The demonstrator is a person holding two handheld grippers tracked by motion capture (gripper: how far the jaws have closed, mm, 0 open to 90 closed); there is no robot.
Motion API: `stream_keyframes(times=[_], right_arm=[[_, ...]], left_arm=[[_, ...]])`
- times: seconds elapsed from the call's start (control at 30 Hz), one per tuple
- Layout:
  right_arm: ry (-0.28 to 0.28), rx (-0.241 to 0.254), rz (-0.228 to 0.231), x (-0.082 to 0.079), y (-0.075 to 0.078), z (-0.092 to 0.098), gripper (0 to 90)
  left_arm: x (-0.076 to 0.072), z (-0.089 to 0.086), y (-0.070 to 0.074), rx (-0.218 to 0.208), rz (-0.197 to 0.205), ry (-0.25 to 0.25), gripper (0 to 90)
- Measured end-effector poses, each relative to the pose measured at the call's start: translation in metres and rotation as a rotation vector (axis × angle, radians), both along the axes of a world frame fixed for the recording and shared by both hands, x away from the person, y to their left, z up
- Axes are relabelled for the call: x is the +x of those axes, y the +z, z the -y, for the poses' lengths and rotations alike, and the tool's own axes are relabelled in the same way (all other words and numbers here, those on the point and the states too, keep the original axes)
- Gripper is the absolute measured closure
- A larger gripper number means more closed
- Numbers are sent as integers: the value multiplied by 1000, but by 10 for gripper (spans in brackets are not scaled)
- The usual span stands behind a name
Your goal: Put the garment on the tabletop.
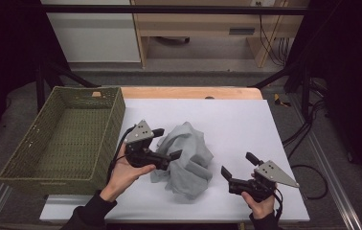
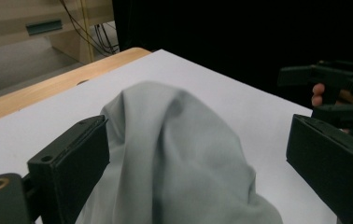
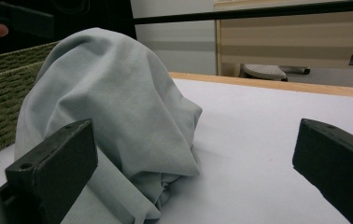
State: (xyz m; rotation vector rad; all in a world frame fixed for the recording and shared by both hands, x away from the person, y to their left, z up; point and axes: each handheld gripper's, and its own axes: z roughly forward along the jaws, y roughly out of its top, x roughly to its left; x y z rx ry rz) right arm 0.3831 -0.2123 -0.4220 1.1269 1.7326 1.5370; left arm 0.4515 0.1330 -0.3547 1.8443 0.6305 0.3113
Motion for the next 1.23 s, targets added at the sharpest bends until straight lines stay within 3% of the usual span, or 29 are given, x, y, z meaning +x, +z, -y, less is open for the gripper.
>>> stream_keyframes(times=[0.07, 0.27, 0.6, 0.7, 0.83, 1.0, 1.07, 1.23], right_arm=[[0, 5, -4, 0, 0, 0, 2], [6, -1, -2, 0, 0, 0, 2], [-1, -3, -3, 0, 0, 1, 2], [0, -2, -6, 0, -1, 1, 2], [-4, -6, -7, 0, -1, 2, 2], [-7, 2, -6, 0, -1, 3, 1], [-4, 2, -15, -1, -1, 2, 2], [-3, -3, -5, -1, -2, 3, 2]], left_arm=[[-4, -8, -5, -19, -6, 6, 59], [-18, -29, -14, -11, -1, 28, 48], [-43, -62, -26, -41, -14, 105, 37], [-50, -69, -29, -46, 1, 119, 40], [-51, -77, -34, -41, 3, 144, 42], [-55, -87, -41, -68, 8, 160, 40], [-56, -89, -44, -46, 11, 170, 38], [-57, -96, -49, -51, -2, 189, 34]])
